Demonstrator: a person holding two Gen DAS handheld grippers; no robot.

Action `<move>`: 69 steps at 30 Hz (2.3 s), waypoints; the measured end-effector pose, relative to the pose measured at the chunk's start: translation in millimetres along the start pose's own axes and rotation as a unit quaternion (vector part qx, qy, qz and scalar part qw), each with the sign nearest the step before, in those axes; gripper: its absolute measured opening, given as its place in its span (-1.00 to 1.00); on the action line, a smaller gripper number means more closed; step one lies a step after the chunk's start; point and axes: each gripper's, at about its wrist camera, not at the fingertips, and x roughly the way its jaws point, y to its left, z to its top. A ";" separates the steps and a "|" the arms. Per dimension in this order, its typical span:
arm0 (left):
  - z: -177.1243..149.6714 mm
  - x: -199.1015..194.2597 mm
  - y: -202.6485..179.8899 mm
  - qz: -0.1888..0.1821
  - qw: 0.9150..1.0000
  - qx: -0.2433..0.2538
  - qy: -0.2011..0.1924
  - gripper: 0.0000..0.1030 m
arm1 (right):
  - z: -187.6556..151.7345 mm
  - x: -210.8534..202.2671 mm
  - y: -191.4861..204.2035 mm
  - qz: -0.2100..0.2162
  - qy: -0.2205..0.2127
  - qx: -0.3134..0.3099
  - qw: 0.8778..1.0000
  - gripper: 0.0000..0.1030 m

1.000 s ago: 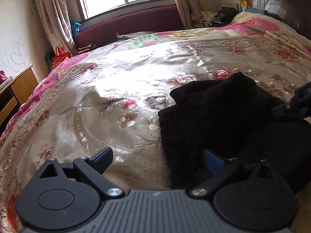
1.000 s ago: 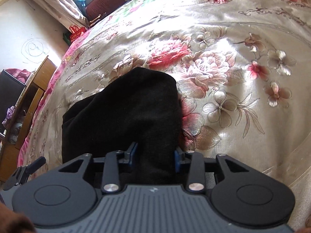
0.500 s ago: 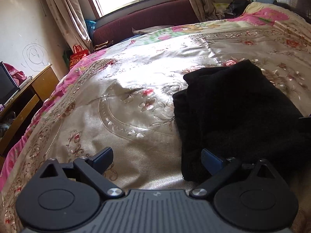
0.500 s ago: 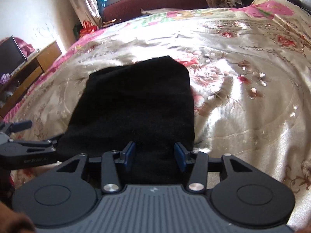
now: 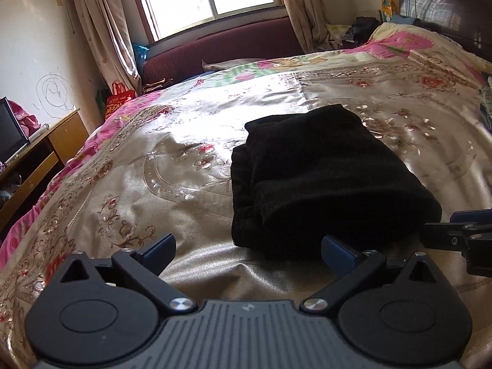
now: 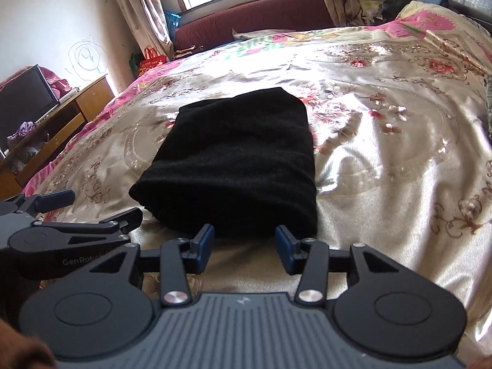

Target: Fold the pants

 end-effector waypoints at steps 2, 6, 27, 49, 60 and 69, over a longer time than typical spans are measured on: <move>-2.1 -0.4 -2.4 -0.010 1.000 -0.006 0.004 1.00 | -3.4 -1.7 -3.6 -0.002 0.001 0.010 1.000 -0.10; -7.6 -0.4 -5.3 -0.014 1.000 -0.008 0.010 1.00 | -4.9 -0.1 -9.5 -0.006 0.003 0.024 1.000 -0.10; -25.0 6.4 -13.2 -0.026 0.999 -0.001 0.033 1.00 | -22.7 11.3 -1.2 -0.012 0.028 -0.004 1.000 -0.03; -31.6 7.2 -12.7 -0.033 0.999 -0.002 0.032 1.00 | -24.9 12.4 -0.3 -0.010 0.033 -0.006 0.999 0.03; -33.0 8.2 -13.5 -0.032 0.999 0.000 0.031 1.00 | -25.0 12.9 -0.5 -0.009 0.033 -0.008 0.999 0.04; -33.9 7.5 -12.6 -0.032 0.999 0.001 0.029 1.00 | -25.1 12.5 -3.4 -0.008 0.033 -0.001 0.999 0.05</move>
